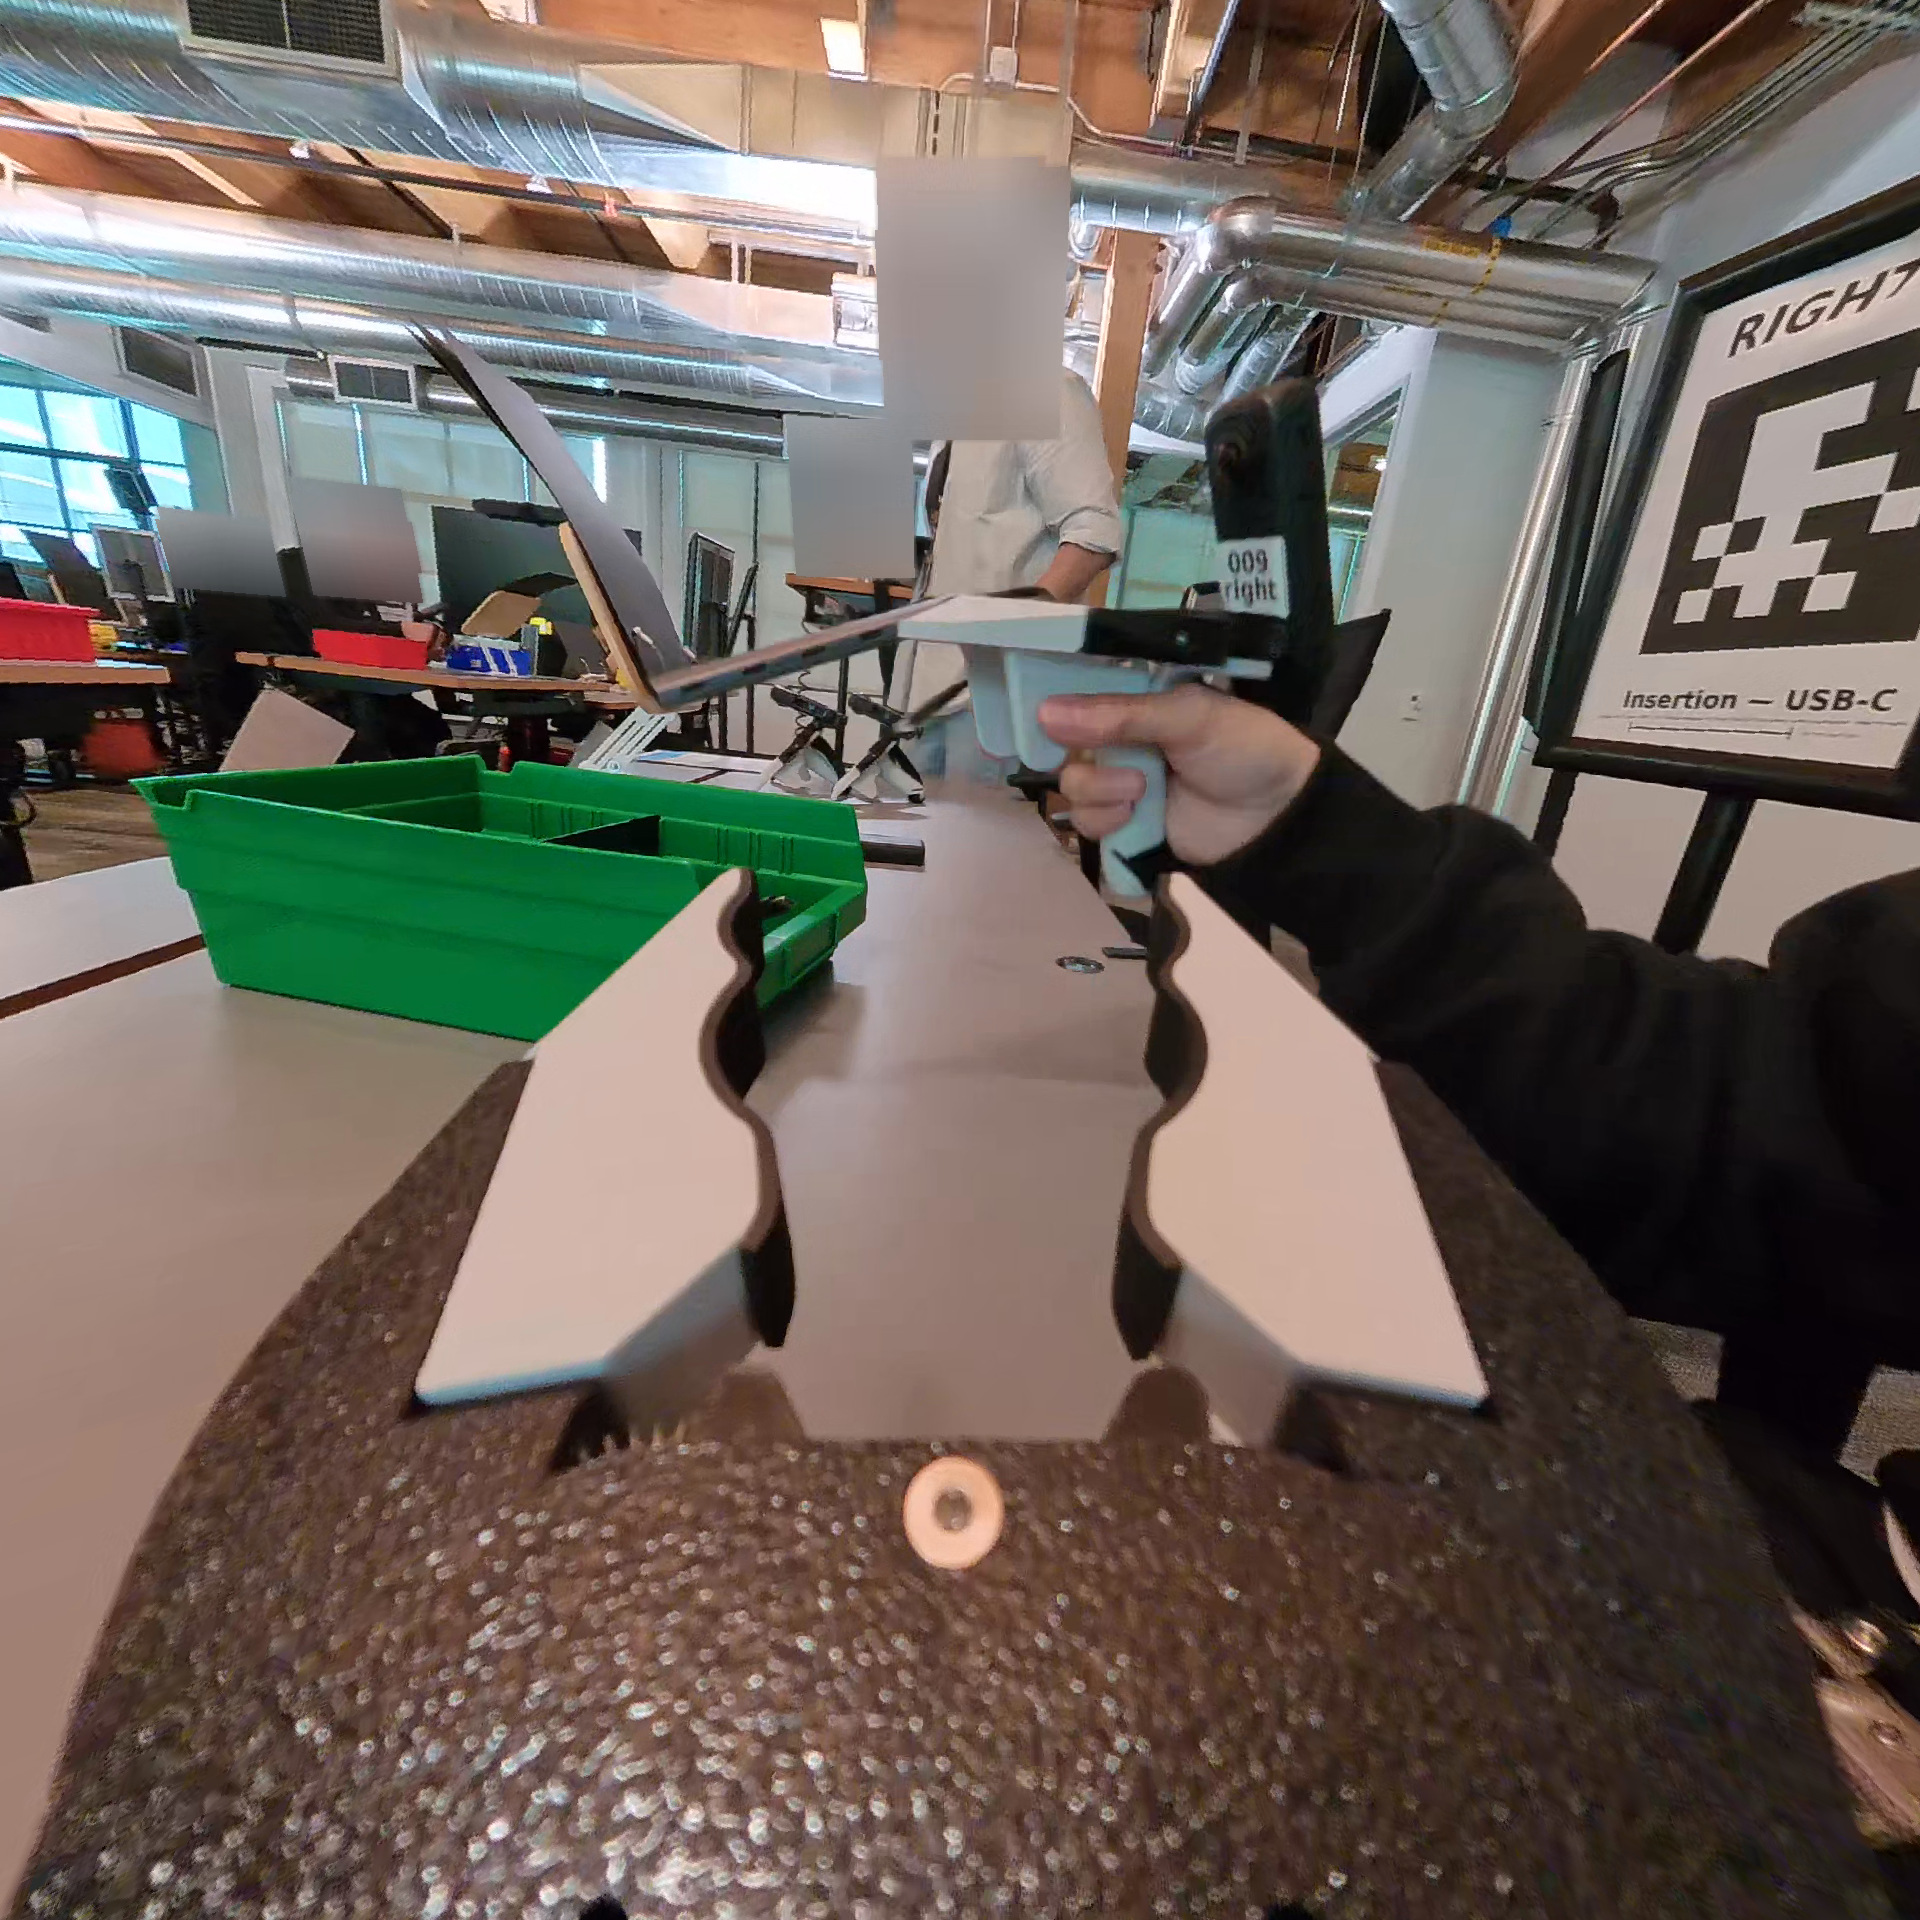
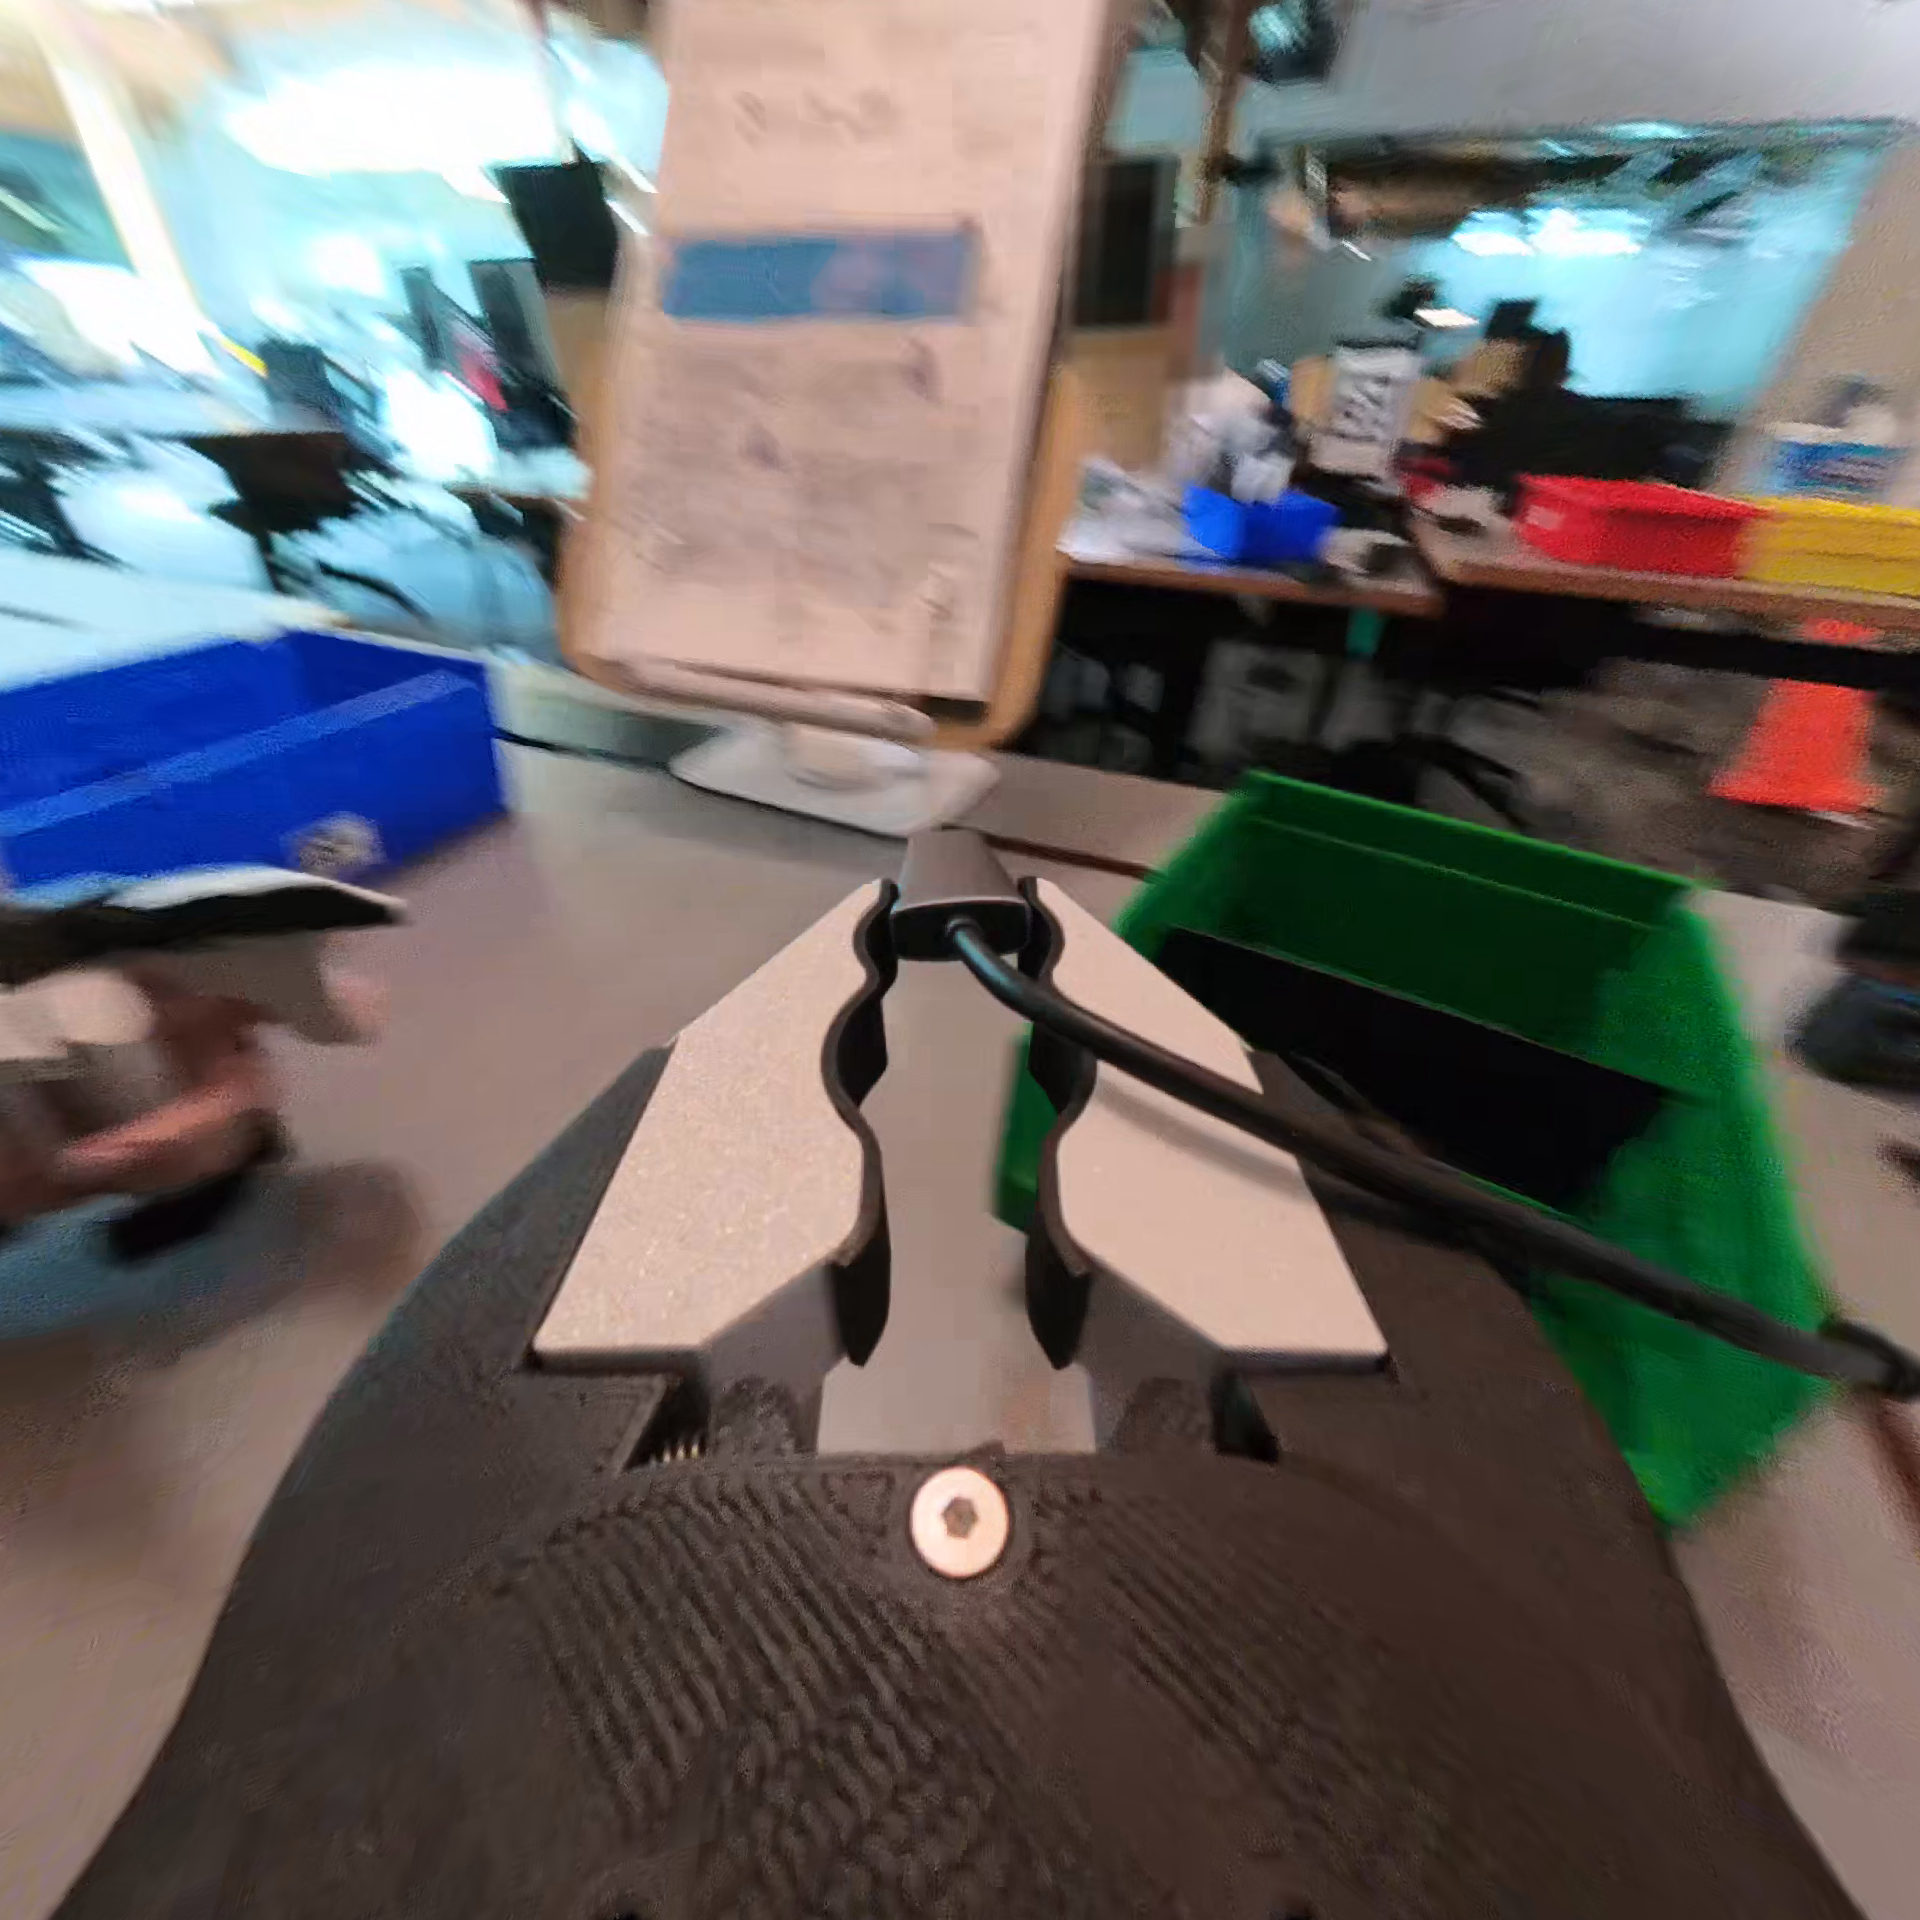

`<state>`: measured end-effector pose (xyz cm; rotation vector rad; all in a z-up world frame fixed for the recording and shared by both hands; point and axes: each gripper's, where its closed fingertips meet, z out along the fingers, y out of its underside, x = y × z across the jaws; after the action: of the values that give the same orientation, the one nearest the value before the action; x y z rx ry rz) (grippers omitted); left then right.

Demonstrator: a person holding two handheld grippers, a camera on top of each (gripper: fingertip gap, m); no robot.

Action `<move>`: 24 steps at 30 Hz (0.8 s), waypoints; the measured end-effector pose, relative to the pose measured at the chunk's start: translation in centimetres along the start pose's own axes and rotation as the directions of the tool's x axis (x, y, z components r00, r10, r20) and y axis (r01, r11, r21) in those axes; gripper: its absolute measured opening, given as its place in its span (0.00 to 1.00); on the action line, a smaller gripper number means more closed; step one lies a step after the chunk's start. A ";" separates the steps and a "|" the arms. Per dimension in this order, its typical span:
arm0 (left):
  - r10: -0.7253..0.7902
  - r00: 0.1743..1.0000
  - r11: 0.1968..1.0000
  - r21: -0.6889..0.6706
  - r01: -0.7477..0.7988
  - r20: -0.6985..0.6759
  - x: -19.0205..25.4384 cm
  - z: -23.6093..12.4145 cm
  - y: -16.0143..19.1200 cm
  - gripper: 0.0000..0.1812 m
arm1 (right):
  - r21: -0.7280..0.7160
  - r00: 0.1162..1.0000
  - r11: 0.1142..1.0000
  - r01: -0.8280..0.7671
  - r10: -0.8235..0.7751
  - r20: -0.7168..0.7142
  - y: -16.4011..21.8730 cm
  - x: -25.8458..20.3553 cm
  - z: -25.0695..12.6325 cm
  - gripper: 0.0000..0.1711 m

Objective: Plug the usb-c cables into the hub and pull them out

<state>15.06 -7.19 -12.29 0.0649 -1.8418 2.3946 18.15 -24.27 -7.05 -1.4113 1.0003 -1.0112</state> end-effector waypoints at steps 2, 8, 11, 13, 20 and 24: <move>-0.005 1.000 1.000 -0.007 0.005 0.002 -0.1 0.1 0.1 0.39 | -0.092 0.995 0.995 0.040 -0.048 -0.087 0.2 3.1 0.1 0.13; -0.058 0.998 0.998 0.025 0.058 0.028 -0.9 -0.4 -0.3 0.34 | -0.288 0.989 0.952 0.102 -0.127 -0.070 0.0 7.2 3.5 0.13; -0.079 0.996 0.996 0.044 0.077 0.038 -1.3 -0.7 -0.6 0.32 | -0.447 0.993 0.890 0.089 -0.115 -0.031 1.0 9.1 6.3 0.13; -0.091 0.995 0.995 0.052 0.089 0.033 -1.3 -0.7 -0.7 0.32 | -0.552 0.992 0.831 0.073 -0.120 -0.050 1.9 11.1 8.0 0.13; -0.070 0.997 0.997 0.029 0.070 0.020 -1.0 -0.5 -0.5 0.32 | -0.638 0.997 0.770 -0.029 -0.019 -0.068 2.8 13.6 15.1 0.13; -0.094 0.995 0.995 0.034 0.093 0.016 -1.1 -0.5 -0.4 0.31 | -0.689 0.991 0.714 -0.124 0.129 -0.045 5.4 12.8 18.0 0.13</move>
<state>16.18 -6.71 -12.13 0.1721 -1.7646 2.3688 38.77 -31.84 -12.85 -1.9088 1.5495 -0.5252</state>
